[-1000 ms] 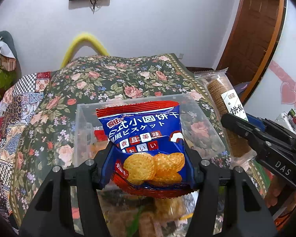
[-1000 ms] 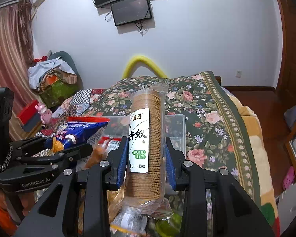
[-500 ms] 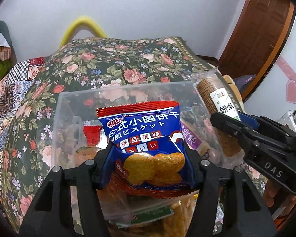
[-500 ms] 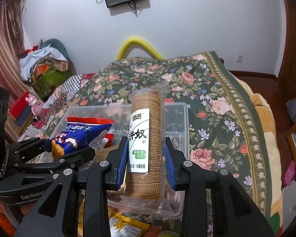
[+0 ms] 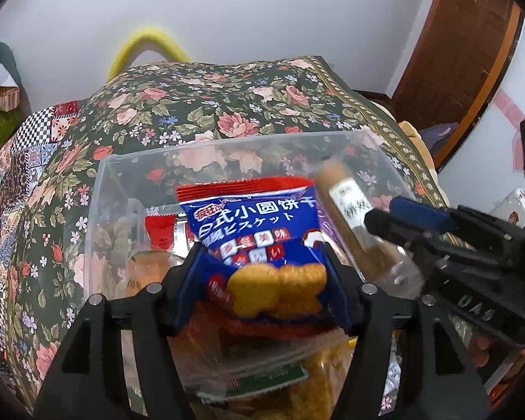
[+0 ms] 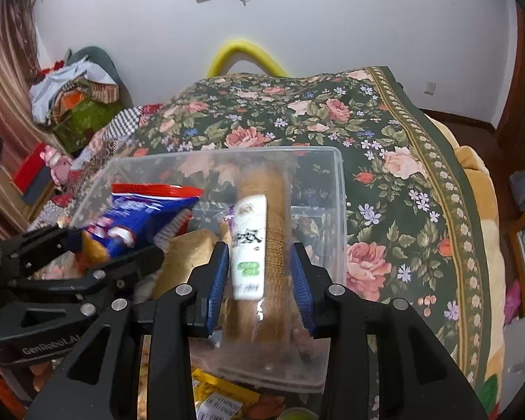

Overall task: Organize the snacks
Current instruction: 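Place the cracker bag with the left tool while the right tool places the biscuit roll into the box, then grasp the cat-face pastry bag with the left tool while the right tool grasps the green jelly cup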

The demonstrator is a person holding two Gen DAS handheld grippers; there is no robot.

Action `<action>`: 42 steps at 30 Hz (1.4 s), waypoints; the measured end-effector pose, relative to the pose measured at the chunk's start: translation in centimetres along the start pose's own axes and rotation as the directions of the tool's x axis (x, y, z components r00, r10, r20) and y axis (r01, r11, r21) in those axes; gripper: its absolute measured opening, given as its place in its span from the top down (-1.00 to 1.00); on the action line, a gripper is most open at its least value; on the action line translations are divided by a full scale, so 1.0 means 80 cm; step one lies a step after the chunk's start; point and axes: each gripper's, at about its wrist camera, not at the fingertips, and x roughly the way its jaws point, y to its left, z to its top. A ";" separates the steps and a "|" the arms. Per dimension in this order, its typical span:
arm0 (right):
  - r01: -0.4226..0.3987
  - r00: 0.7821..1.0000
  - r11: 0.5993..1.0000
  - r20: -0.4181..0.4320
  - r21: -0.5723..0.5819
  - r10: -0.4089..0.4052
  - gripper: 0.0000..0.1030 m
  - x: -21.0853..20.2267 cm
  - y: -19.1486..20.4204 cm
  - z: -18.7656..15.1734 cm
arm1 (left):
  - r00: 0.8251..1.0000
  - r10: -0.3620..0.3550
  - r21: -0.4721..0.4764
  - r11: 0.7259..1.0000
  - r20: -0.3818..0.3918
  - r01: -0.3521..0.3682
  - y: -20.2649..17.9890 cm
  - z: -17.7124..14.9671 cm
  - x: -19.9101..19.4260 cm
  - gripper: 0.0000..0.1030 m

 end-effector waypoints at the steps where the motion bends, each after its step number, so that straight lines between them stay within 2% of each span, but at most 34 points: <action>1: -0.009 1.000 1.000 0.007 0.007 0.009 0.33 -0.004 -0.001 0.001 | 1.000 0.005 0.009 1.000 0.001 -0.005 -0.002 -0.001 -0.002 -0.24; 11: 0.016 0.996 0.999 0.091 -0.034 -0.013 0.33 -0.061 0.013 0.000 | 0.996 0.017 0.040 0.999 0.093 -0.021 -0.013 -0.004 -0.068 -0.31; 20: 0.015 0.988 0.999 0.155 -0.033 -0.010 0.24 -0.114 0.018 -0.018 | 0.988 0.032 0.015 0.999 0.151 -0.035 0.010 -0.021 -0.130 -0.43; 26: 0.034 0.988 0.999 0.151 -0.033 -0.029 0.22 -0.125 0.014 -0.041 | 0.991 0.067 0.035 0.997 0.117 -0.071 0.025 -0.058 -0.140 -0.45; 31: 0.045 0.992 0.999 0.117 -0.024 -0.042 0.16 -0.122 0.006 -0.066 | 0.992 0.098 0.028 0.995 0.078 -0.101 0.037 -0.093 -0.133 -0.63; 37: 0.062 0.995 0.998 0.080 -0.016 -0.061 -0.05 -0.117 0.000 -0.097 | 0.996 0.086 -0.008 0.996 0.006 -0.086 0.045 -0.124 -0.111 -0.65; 42: 0.071 0.997 0.997 0.032 -0.011 -0.071 -0.06 -0.104 -0.008 -0.114 | 0.997 0.058 -0.045 0.997 -0.046 -0.060 0.046 -0.140 -0.093 -0.67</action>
